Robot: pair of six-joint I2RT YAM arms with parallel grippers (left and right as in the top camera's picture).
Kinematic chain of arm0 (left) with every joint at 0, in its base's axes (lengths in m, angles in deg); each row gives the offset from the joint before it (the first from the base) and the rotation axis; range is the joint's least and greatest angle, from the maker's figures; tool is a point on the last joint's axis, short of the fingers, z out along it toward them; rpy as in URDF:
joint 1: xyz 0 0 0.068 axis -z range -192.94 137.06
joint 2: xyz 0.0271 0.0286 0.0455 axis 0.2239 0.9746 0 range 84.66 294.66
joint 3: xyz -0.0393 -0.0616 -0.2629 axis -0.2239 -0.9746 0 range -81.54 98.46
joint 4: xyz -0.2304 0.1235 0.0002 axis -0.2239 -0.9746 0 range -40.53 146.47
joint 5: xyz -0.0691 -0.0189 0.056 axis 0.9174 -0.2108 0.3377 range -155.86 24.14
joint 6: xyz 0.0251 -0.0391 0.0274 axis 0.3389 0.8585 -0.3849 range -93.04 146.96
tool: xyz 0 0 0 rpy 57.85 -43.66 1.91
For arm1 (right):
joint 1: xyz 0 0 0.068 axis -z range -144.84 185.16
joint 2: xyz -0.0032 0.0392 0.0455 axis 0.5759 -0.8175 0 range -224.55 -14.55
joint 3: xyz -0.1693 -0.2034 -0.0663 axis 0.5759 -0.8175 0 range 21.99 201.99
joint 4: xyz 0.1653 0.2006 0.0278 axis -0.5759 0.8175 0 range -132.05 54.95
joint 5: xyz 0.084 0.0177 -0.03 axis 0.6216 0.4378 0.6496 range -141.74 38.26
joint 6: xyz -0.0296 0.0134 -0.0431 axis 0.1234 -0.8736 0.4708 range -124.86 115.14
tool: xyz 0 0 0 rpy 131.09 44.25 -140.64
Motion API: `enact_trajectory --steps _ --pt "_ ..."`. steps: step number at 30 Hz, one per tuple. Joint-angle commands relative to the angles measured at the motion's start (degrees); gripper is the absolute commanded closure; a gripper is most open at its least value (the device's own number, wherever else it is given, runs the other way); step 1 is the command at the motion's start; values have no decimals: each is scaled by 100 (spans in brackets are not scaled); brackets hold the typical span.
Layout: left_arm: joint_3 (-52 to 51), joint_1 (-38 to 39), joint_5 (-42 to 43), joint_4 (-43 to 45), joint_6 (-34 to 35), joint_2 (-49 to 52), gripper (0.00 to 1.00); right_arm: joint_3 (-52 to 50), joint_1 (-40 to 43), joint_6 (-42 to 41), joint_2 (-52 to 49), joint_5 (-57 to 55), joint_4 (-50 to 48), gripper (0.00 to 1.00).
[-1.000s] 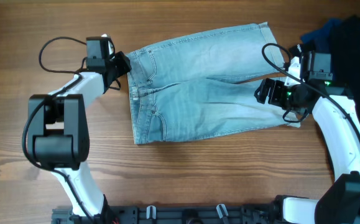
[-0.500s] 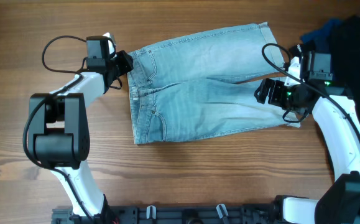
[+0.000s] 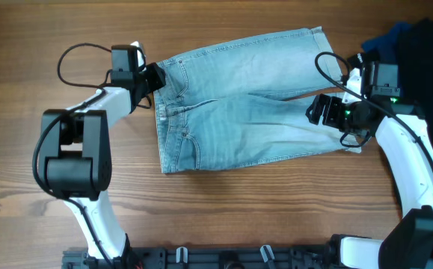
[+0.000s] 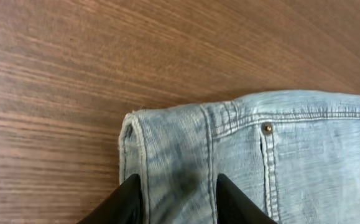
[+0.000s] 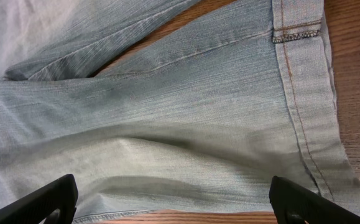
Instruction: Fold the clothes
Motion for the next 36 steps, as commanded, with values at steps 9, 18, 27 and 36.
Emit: enact_trajectory --steps 9,18,27,36 --pt "46 -9 -105 125 -302 -310 96 -48 -24 0 -44 70 -17 1" --pt "50 -262 -365 708 -713 -577 96 -48 -24 0 -44 70 -17 0" --pt "52 -396 -826 1539 -1163 -555 48 -48 -24 -2 -44 70 -17 1" --pt "179 -625 472 -2715 31 -1810 19 -46 -24 0 -44 144 -208 1"
